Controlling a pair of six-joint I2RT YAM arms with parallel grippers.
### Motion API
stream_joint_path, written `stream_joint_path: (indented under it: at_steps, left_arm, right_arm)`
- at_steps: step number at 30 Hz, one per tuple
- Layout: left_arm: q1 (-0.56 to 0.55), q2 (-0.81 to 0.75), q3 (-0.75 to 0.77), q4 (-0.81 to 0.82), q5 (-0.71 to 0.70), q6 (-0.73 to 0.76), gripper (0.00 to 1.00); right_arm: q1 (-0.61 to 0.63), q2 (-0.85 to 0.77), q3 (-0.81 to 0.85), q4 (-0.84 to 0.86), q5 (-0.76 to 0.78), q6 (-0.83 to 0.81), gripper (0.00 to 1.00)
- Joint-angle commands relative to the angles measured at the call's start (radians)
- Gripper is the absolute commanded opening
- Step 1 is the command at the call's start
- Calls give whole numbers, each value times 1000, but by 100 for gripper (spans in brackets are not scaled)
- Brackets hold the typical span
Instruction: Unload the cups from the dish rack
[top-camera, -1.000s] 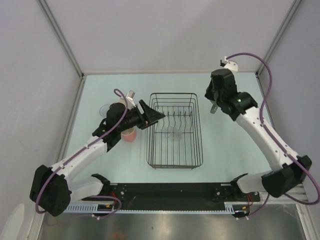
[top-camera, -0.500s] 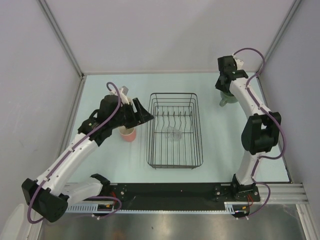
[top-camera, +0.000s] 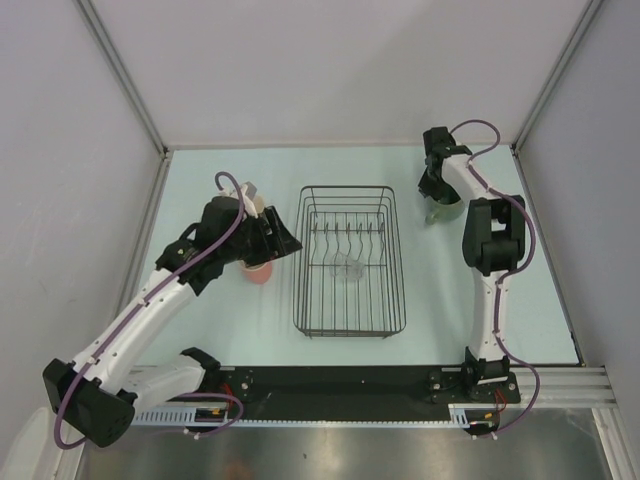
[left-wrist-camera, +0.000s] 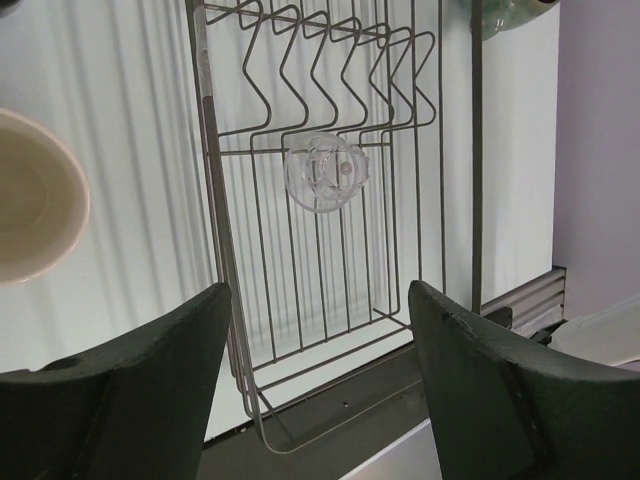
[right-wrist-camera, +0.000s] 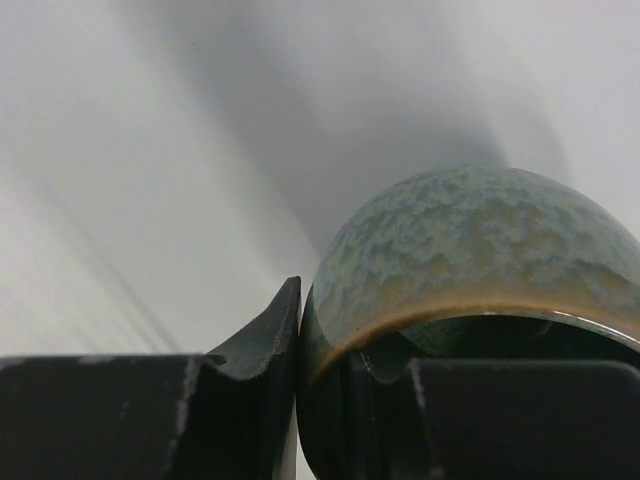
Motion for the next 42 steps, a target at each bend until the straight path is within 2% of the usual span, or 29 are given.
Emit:
stream_joint_path:
  at_steps: [1, 7, 17, 23, 24, 25, 26, 27, 29, 30, 34, 42]
  left_arm:
    - [-1, 20, 7, 0, -11, 26, 76]
    - [-1, 43, 1, 14, -11, 27, 76]
    - [-1, 60, -23, 23, 6, 23, 76]
    - [-1, 68, -28, 29, 13, 21, 76]
    - [-1, 68, -29, 31, 13, 21, 76]
    - [-1, 66, -29, 31, 13, 21, 76]
    - [-1, 62, -31, 31, 6, 21, 77]
    - [-1, 60, -31, 31, -8, 21, 77]
    - [-1, 52, -34, 26, -33, 15, 79]
    - [-1, 45, -36, 26, -51, 17, 80]
    - [-1, 37, -31, 25, -74, 26, 80]
    - [-2, 68, 18, -18, -86, 66, 81]
  right_arm:
    - [-11, -21, 90, 38, 0, 15, 0]
    - [-13, 12, 91, 52, -20, 9, 0]
    - [-13, -47, -127, 199, -60, 23, 0]
    - [-13, -71, -166, 224, -71, 23, 0]
    - [-13, -79, -169, 232, -69, 21, 3]
    - [-11, -89, -175, 238, -71, 19, 13]
    - [-13, -108, -178, 242, -69, 18, 19]
    - [-13, -122, -178, 247, -67, 18, 32]
    - [-14, -143, -178, 256, -70, 18, 44]
    - [-13, -165, -175, 258, -77, 22, 55]
    - [-11, -221, -158, 261, -84, 24, 68]
    - [36, -381, -106, 256, -61, 0, 81]
